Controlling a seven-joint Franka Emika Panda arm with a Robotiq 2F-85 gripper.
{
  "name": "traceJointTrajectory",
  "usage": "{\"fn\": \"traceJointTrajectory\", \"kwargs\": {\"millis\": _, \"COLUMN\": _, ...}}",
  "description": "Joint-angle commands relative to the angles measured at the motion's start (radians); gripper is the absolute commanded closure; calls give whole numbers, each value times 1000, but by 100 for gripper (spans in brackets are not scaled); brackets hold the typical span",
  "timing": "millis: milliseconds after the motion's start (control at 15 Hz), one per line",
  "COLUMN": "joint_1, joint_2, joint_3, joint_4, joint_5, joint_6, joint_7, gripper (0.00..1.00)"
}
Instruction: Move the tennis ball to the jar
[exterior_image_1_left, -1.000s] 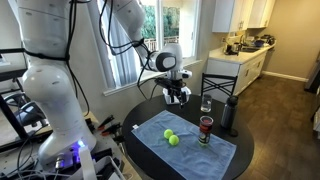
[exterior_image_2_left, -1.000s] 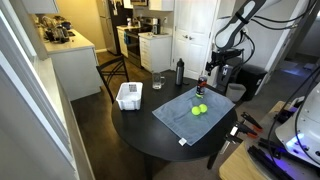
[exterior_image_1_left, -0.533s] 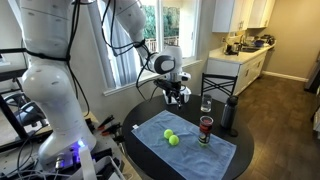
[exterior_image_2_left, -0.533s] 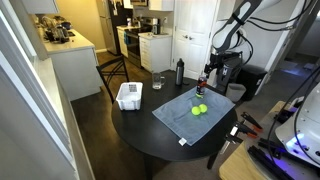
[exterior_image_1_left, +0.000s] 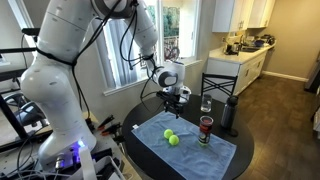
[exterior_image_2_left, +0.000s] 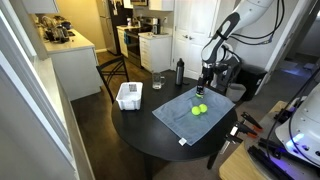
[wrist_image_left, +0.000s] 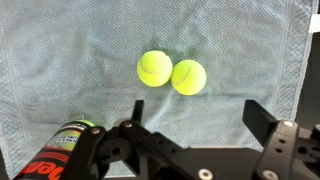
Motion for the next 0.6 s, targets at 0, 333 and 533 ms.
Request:
{"fn": "traceJointTrajectory", "kwargs": {"millis": 0, "joint_1": -42, "joint_2": 163, "joint_3": 15, "joint_4": 120, "joint_5": -21, "joint_6": 35, "joint_7": -80, "gripper": 0}}
{"fn": "traceJointTrajectory", "kwargs": {"millis": 333, "joint_1": -63, "joint_2": 345, "joint_3": 29, "joint_4": 253, "joint_5": -44, "joint_6": 58, "joint_7": -115, "gripper": 0}}
{"fn": "traceJointTrajectory", "kwargs": {"millis": 533, "joint_1": -56, "joint_2": 408, "joint_3": 36, "joint_4": 304, "joint_5": -77, "joint_6": 69, "joint_7": -117, "gripper": 0}}
